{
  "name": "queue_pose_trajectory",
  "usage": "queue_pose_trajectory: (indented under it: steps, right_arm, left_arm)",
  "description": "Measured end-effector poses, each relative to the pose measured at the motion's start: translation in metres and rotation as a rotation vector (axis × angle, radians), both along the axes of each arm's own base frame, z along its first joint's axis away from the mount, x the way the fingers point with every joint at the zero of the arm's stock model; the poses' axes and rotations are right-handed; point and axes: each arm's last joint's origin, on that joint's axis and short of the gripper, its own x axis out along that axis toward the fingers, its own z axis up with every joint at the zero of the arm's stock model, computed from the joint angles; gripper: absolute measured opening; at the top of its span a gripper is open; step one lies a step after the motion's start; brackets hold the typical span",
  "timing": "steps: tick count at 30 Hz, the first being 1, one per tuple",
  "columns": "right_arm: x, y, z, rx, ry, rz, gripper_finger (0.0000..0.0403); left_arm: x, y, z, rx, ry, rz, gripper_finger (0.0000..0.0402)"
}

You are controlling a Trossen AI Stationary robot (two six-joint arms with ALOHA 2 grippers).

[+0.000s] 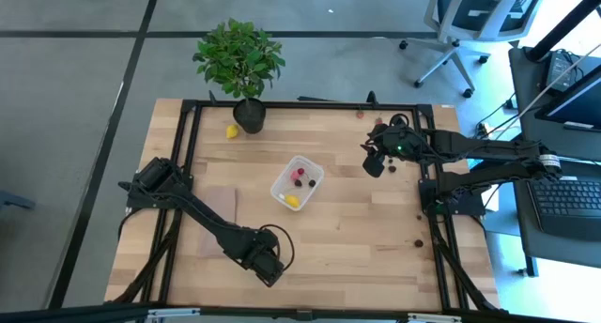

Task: Pick and placing Produce into tupperware
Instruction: Put the bottom peach into the transparent bin

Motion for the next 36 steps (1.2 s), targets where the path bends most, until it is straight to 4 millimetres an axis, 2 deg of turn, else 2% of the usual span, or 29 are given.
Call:
queue_pose_trajectory:
  steps: [6,10,19,28,36]
  right_arm:
    - [0.0,0.0,0.0,0.0,0.001,0.0,0.0197]
    - [0.0,0.0,0.0,0.0,0.0,-0.001,0.0197]
    - [0.0,0.0,0.0,0.0,0.002,-0.001,0.0197]
    - [0.0,0.0,0.0,0.001,0.002,-0.001,0.0197]
    - [0.0,0.0,0.0,0.001,0.001,-0.001,0.0197]
  left_arm:
    - [0.003,-0.003,-0.01,-0.009,0.016,-0.005,0.0245]
    - [0.005,-0.006,-0.028,-0.035,0.077,-0.019,0.0245]
    - [0.007,-0.007,-0.032,-0.032,0.079,-0.019,0.024]
    - [0.007,-0.005,-0.033,-0.032,0.099,-0.016,0.0177]
    - [0.013,0.006,-0.031,-0.06,0.101,0.005,0.0115]
